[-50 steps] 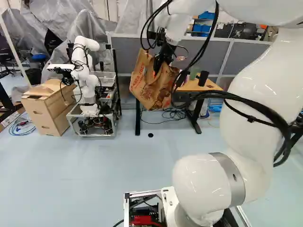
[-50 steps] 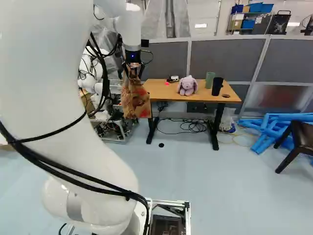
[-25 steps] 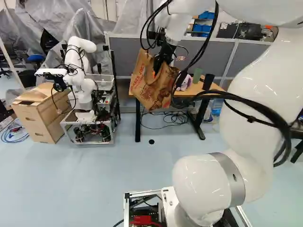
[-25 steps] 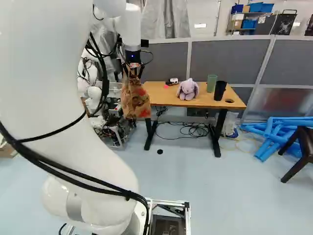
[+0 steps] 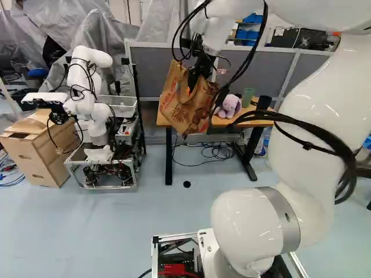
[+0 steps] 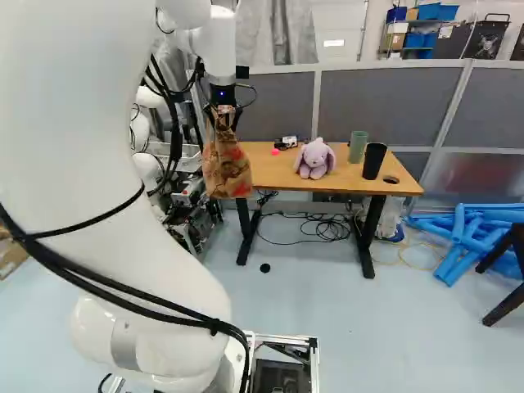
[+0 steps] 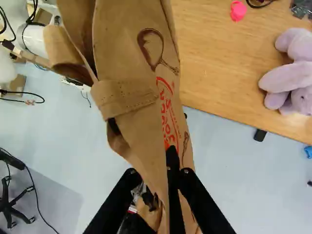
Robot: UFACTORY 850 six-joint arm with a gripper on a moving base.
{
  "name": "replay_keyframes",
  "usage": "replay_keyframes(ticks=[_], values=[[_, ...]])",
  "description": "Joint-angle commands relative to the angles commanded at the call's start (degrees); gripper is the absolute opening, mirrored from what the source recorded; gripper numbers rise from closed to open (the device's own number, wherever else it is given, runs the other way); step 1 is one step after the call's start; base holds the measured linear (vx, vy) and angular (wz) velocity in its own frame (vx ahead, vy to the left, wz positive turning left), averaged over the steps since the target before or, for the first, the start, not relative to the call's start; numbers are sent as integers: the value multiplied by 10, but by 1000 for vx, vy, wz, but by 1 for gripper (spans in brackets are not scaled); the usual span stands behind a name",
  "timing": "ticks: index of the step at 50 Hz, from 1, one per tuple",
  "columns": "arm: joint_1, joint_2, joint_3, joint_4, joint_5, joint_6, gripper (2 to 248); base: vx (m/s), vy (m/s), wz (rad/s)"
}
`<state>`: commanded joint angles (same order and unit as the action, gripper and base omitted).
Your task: Pick up the bag on the ground and place it on the table
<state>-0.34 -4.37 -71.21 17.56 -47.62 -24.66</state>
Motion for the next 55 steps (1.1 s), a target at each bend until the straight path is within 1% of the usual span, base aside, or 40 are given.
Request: replay_keyframes(ticks=[41, 47, 55], values=[[0, 0, 0, 0, 0, 0, 23, 235, 0, -24], [0, -5, -5, 0, 0, 0, 23, 101, -2, -33], [0, -5, -6, 0, 0, 0, 23, -6, 0, 4]])
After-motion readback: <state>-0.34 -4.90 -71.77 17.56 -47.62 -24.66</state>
